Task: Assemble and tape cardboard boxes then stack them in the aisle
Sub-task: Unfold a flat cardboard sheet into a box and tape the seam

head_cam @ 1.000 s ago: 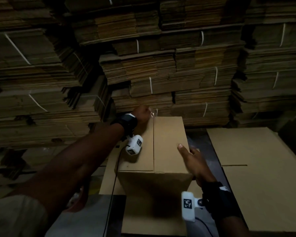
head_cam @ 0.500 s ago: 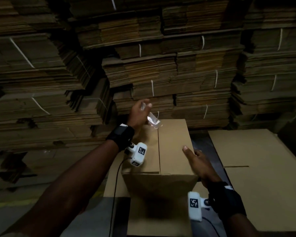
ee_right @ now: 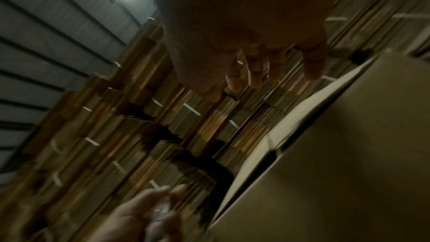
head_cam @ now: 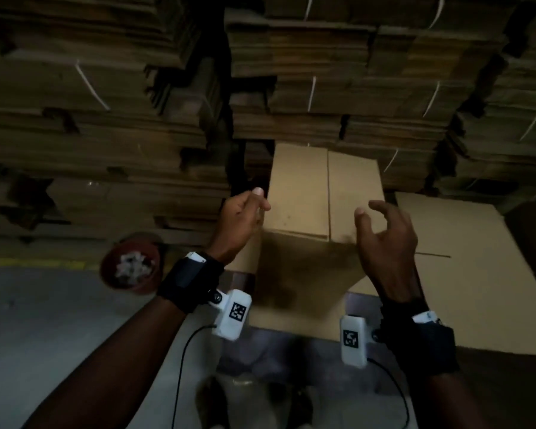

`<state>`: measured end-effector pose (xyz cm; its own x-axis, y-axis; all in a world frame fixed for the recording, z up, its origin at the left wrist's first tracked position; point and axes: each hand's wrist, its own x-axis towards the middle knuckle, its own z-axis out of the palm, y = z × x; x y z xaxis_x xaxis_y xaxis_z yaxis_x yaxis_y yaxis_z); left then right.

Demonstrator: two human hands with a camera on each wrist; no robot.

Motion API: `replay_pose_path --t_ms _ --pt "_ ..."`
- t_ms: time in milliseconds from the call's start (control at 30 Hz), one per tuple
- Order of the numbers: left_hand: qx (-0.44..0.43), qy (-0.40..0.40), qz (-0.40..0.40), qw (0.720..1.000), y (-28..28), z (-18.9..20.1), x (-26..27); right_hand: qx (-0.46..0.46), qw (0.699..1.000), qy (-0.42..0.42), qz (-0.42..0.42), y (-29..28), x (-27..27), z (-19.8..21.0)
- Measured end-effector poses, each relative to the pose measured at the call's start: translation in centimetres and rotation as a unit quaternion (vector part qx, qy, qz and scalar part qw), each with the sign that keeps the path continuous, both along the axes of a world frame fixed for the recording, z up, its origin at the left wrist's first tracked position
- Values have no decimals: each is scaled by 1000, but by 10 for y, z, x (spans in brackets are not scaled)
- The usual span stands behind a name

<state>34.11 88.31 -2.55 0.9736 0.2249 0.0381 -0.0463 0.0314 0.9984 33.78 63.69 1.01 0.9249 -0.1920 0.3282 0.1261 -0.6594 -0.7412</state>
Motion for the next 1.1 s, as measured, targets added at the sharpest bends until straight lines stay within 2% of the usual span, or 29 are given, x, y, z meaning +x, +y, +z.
replay_pose_path --t_ms 100,167,267,433,533,600,733,867,967,1100 --pt "-42 35 17 998 18 -14 -41 35 995 -32 92 42 -49 -4" --pt "-36 44 42 998 30 -20 -73 46 987 -30 151 65 -76 -16" --pt "-13 51 81 995 46 -25 -126 88 976 12 198 88 -109 -42" --pt "-88 76 125 985 63 -31 -220 153 943 101 277 115 -155 -70" --pt "-69 82 158 982 77 -31 -271 157 935 106 299 140 -176 -83" --pt "-22 94 187 978 91 -34 -298 166 928 112 313 157 -188 -90" --pt "34 104 238 965 121 -46 -327 154 915 135 348 193 -206 -100" --pt "20 124 280 952 168 -58 -337 146 912 144 356 243 -215 -108" --pt "1 169 238 956 221 -73 -344 137 912 165 350 290 -220 -115" --pt "95 184 185 961 296 -92 -355 139 905 195 353 356 -221 -130"
